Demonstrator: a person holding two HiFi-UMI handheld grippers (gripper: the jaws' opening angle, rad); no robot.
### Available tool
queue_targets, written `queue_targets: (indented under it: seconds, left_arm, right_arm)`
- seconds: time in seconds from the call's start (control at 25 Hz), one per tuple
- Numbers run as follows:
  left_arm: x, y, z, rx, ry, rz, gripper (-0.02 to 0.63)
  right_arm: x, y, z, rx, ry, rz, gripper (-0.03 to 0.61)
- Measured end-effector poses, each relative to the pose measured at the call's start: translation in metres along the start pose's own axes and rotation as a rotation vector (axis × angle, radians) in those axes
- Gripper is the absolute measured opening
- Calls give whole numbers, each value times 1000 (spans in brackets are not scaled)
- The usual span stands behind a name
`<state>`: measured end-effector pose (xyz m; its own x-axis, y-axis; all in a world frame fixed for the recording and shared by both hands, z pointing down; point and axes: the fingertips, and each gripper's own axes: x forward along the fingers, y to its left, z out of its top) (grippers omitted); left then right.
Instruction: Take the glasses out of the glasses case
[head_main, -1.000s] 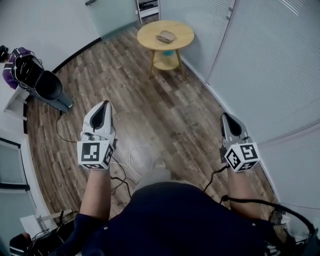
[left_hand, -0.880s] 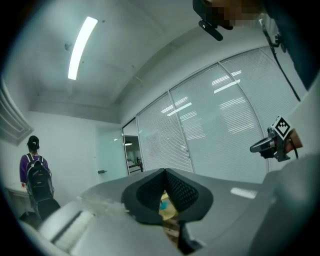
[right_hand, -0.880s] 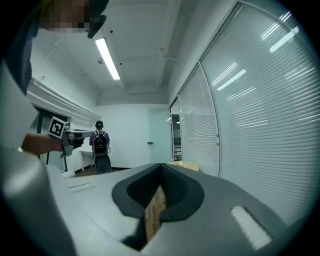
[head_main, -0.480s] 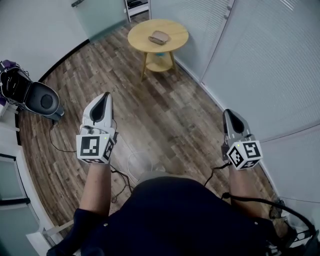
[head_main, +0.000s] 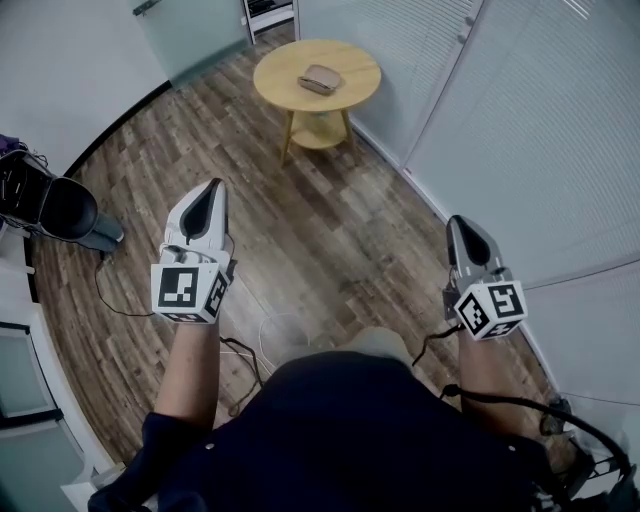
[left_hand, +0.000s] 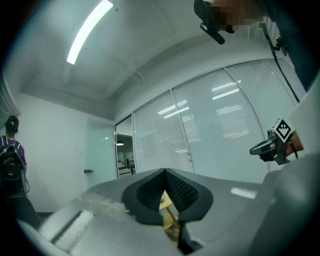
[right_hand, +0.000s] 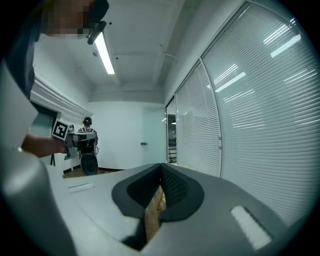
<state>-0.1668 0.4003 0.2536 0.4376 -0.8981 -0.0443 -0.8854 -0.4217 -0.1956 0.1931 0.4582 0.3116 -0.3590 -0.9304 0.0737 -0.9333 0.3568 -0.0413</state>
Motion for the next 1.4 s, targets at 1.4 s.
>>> queue_targets:
  seconds: [1.4]
  left_arm:
    - [185, 71, -30, 53, 81, 185, 3]
  right_arm:
    - [262, -86, 1, 24, 3, 263, 9]
